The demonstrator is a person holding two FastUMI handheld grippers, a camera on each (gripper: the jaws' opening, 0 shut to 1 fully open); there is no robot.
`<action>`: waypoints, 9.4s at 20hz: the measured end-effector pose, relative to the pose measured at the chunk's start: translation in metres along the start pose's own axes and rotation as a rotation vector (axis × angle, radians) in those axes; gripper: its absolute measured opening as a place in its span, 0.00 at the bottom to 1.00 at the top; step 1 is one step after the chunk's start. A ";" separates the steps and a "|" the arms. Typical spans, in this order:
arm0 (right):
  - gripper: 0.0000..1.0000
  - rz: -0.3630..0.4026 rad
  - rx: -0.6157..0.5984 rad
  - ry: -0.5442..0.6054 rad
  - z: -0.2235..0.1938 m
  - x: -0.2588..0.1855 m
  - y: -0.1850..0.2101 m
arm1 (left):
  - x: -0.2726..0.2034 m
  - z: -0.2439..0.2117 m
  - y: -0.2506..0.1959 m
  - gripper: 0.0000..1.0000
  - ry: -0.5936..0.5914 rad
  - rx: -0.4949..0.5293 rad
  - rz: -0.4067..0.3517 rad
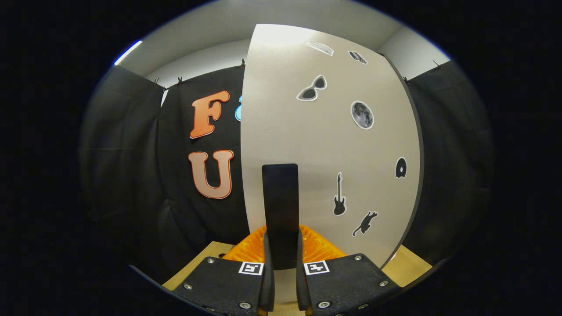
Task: Open the cabinet door with the right hand, grasp the bottle in the cabinet with the left hand and place it on the coaster, then close the cabinet door with the right hand.
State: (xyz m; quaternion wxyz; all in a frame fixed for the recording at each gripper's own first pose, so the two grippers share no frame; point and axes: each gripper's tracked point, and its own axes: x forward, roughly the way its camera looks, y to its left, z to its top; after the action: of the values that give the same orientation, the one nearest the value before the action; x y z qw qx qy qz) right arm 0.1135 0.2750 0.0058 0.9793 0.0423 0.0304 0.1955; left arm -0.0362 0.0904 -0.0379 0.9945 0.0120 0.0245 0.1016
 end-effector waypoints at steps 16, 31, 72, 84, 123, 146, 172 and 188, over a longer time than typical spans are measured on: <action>0.19 -0.108 -0.034 0.017 0.000 -0.122 -0.081 | 0.014 -0.002 -0.084 0.97 -0.015 -0.030 -0.160; 0.01 -0.333 -0.027 0.001 0.001 -0.214 -0.234 | -0.011 0.014 -0.202 0.97 -0.017 -0.035 -0.322; 0.48 -0.348 0.046 0.044 -0.021 -0.278 -0.410 | 0.043 0.029 -0.606 0.98 0.023 -0.062 -0.556; 0.99 -0.442 0.053 0.056 -0.026 -0.273 -0.449 | 0.133 0.007 -0.694 0.98 0.090 -0.021 -0.583; 0.99 -0.396 0.028 0.070 -0.031 -0.256 -0.415 | 0.000 -0.142 -0.379 0.80 0.149 -0.004 -0.408; 0.93 -0.461 0.010 0.164 -0.050 -0.254 -0.418 | 0.018 -0.335 -0.354 0.81 0.336 -0.006 -0.277; 0.90 -0.417 0.016 0.142 -0.044 -0.234 -0.403 | -0.047 -0.304 -0.340 0.97 0.380 0.086 -0.286; 0.89 -0.384 0.026 0.134 -0.047 -0.228 -0.353 | -0.028 -0.068 -0.242 0.96 0.145 -0.083 -0.294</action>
State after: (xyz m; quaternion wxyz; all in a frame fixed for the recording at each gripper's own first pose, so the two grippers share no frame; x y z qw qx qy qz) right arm 0.0337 -0.1344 -0.0649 0.9938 0.0351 0.1056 0.0073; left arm -0.0185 -0.1510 -0.1113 0.9939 -0.0404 0.0934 -0.0435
